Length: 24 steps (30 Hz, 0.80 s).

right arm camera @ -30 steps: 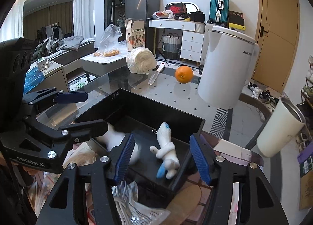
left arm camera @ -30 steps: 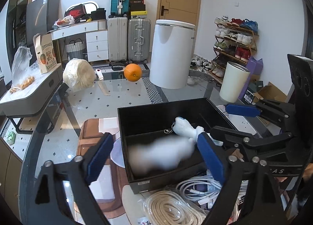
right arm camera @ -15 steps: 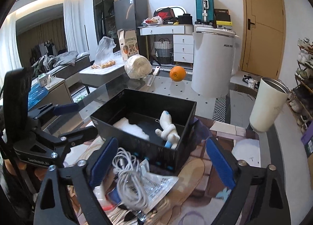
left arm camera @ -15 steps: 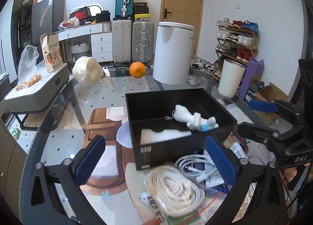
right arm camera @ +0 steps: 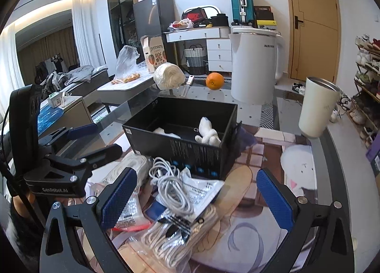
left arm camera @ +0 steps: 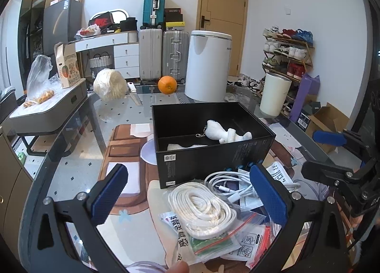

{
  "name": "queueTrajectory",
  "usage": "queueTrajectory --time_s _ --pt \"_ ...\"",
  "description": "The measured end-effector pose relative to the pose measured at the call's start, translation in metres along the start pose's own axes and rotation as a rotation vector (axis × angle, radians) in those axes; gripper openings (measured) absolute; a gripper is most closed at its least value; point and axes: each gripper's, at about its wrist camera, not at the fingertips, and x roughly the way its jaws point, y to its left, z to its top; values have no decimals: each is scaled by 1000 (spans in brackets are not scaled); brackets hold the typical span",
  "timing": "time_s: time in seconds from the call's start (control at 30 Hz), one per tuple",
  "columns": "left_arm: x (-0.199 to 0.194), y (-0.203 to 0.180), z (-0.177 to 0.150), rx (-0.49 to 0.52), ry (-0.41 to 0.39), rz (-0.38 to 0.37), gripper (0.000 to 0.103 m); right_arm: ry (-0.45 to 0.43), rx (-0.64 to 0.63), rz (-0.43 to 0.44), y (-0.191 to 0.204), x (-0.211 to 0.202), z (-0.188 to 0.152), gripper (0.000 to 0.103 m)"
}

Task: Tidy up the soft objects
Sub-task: 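Withdraw both grippers from the black box back over the table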

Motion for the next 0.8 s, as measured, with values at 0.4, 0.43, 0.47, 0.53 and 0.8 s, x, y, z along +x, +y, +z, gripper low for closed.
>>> queueTrajectory --time_s 0.4,0.43,0.47,0.53,0.8 --pt "-10 2 -14 15 1 30 103 40 31 -5 3 -5 -21 102" --pt "-10 2 -16 15 11 28 103 46 30 -6 4 -5 -23 102" --pt "-9 2 -18 15 20 26 103 53 29 -10 5 -4 -24 102" --pt "-9 4 -21 12 37 10 103 64 30 -13 5 -3 -27 102" --pt "-12 6 -31 -4 39 -24 103 117 54 -32 4 2 -40 102"
